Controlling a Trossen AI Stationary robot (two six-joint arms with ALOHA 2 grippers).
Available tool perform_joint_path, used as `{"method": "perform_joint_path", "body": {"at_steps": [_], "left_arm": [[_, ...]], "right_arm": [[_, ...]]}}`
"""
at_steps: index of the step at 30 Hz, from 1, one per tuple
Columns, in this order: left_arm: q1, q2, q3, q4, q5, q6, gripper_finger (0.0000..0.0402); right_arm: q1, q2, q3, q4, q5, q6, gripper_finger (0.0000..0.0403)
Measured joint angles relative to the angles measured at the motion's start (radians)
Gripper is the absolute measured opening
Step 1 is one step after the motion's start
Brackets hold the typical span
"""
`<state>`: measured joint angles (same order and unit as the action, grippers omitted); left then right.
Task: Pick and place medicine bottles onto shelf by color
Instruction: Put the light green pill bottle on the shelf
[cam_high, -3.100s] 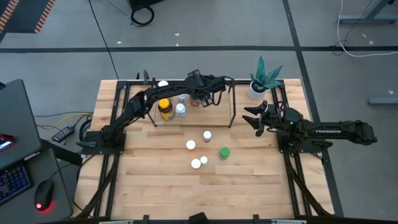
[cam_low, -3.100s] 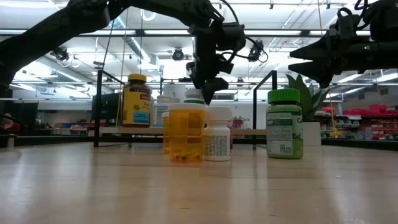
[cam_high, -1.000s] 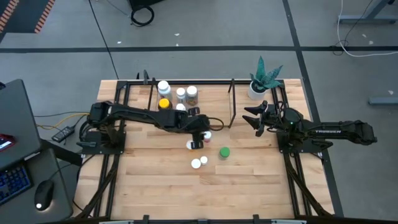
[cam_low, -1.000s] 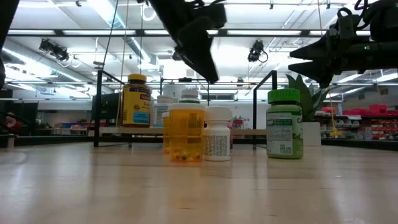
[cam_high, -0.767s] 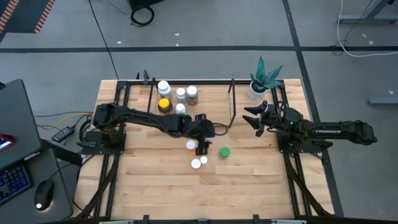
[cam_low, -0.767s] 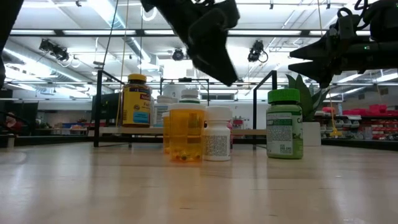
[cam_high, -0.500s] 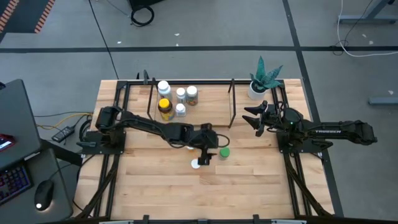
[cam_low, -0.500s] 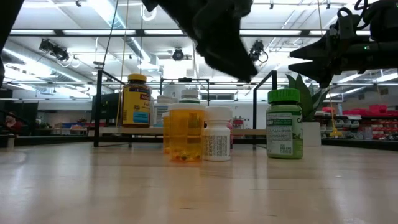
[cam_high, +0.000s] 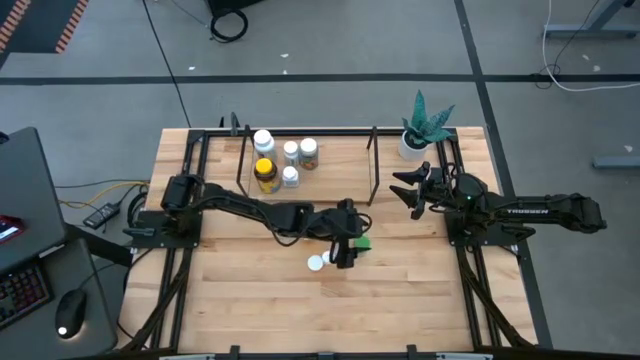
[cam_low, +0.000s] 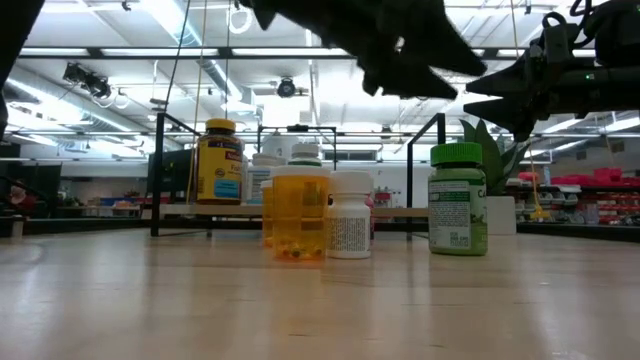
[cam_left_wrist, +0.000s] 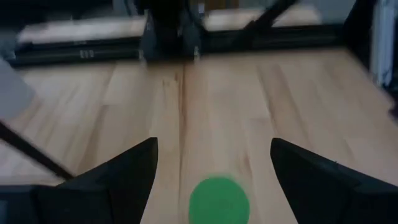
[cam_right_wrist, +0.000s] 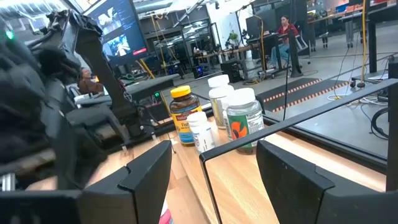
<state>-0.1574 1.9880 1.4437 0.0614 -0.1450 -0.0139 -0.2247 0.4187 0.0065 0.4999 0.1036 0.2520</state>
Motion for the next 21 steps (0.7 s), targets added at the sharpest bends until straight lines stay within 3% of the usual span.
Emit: {"method": "perform_joint_path", "body": {"at_steps": [21], "left_arm": [[0.009, 0.120, -0.002, 0.025, 0.031, 0.024, 0.0318]], "right_arm": [[0.000, 0.000, 0.000, 0.000, 0.000, 0.000, 0.0243]]}}
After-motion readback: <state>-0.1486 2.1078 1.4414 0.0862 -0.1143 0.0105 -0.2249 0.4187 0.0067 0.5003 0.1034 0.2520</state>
